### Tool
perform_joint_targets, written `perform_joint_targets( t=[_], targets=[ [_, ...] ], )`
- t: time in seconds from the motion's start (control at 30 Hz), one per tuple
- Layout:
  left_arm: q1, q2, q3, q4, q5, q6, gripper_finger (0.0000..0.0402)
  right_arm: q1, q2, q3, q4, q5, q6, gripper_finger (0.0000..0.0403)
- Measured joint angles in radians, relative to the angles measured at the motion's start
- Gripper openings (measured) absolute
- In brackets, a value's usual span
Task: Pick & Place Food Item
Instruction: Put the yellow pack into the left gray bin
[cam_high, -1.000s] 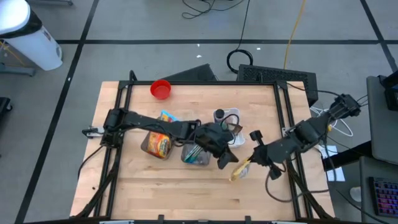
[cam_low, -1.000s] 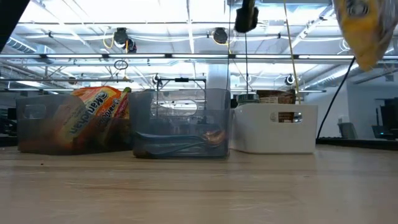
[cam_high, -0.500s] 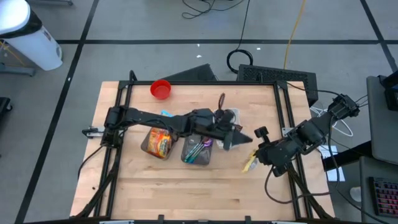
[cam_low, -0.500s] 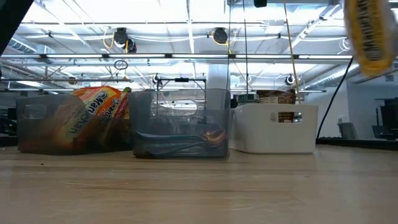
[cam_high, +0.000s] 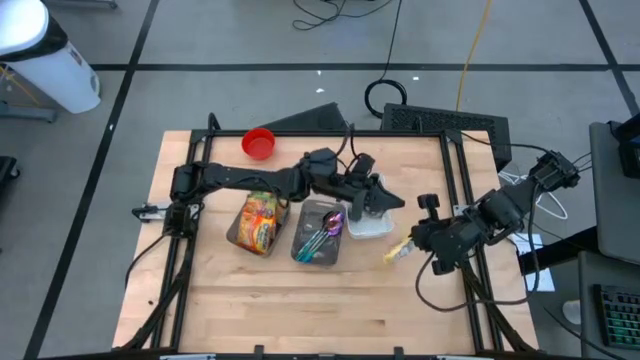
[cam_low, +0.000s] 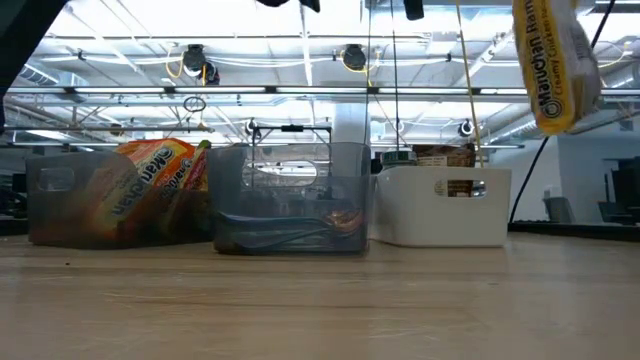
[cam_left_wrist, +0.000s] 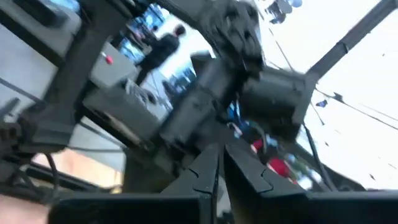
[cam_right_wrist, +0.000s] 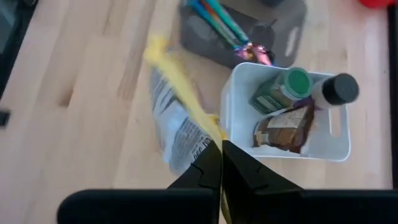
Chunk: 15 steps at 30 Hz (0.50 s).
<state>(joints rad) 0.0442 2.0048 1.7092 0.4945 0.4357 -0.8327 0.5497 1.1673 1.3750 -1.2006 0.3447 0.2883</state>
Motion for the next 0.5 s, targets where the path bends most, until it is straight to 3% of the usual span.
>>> perform_joint_targets(
  t=[0.13, 0.4, 0.5],
  targets=[
    [0.024, 0.0, 0.0, 0.001, 0.099, -0.001, 0.0065, -0.063, -0.007, 0.0, 0.006, -0.006, 0.057, 0.0],
    [0.075, 0.0, 0.0, 0.004, 0.278, -0.034, 0.0193, -0.167, -0.007, 0.0, 0.007, -0.011, 0.128, 0.0],
    [0.116, 0.0, 0.0, -0.01, 0.316, -0.074, 0.0225, -0.213, -0.007, 0.0, 0.006, -0.012, 0.187, 0.0]
  ],
)
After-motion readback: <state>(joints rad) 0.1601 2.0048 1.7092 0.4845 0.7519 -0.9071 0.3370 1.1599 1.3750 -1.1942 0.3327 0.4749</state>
